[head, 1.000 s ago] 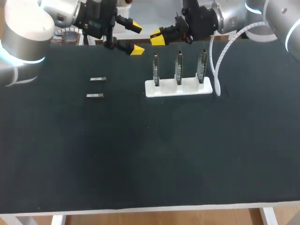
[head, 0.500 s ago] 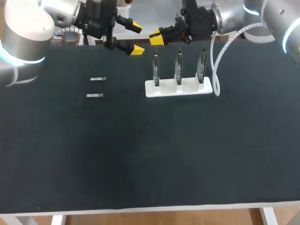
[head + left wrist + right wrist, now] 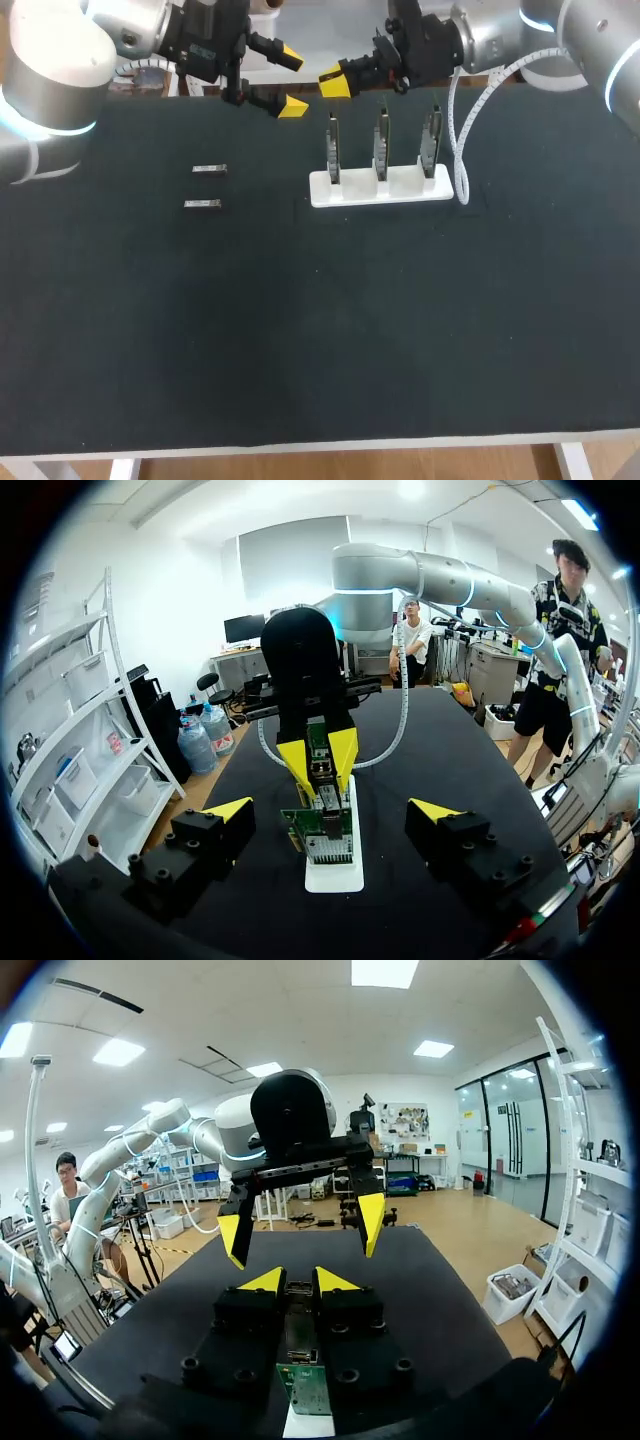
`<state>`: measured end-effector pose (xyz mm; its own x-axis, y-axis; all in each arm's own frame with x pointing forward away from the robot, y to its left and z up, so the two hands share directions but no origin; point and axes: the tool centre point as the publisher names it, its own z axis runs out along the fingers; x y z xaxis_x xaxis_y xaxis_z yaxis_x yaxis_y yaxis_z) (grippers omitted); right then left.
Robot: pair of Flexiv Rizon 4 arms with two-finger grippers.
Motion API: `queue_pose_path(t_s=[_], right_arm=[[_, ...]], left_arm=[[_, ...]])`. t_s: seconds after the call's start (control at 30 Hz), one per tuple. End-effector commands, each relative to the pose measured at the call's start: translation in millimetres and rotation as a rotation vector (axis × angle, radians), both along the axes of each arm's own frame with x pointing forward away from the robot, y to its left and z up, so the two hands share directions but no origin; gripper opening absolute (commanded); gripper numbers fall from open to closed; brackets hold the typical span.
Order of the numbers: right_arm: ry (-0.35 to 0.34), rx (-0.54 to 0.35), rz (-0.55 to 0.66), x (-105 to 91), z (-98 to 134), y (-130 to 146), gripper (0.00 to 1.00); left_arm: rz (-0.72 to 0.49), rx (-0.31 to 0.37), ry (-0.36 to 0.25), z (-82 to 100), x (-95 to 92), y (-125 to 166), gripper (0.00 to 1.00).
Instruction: Pick up the optical module with the left hand, and insert it into the network port with the right hand.
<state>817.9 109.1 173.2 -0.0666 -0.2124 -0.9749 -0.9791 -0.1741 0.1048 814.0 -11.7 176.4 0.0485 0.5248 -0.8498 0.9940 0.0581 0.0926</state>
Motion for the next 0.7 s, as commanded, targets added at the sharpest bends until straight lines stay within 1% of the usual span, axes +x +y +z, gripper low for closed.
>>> queue_pose_path(t_s=[0.03, 0.23, 0.47, 0.6, 0.7], right_arm=[[0.019, 0.007, 0.084, 5.1, -0.9, -2.7, 0.0], [0.02, 0.012, 0.089, 2.3, -1.2, 0.4, 0.0], [-0.001, 0.019, 0.096, 5.5, 3.1, 3.4, 0.0], [-0.001, 0.019, 0.094, 8.3, 0.4, 4.3, 0.0], [0.012, 0.022, 0.091, 9.7, -4.5, 5.0, 0.0]], left_arm=[[0.004, 0.002, -0.001, 0.2, -1.5, 0.0, 1.0], [0.004, 0.002, -0.001, 0.2, -1.5, 0.0, 1.0], [0.004, 0.002, -0.001, 0.2, -1.5, 0.0, 1.0], [0.004, 0.002, -0.001, 0.2, -1.5, 0.0, 1.0], [0.004, 0.002, -0.001, 0.2, -1.5, 0.0, 1.0]])
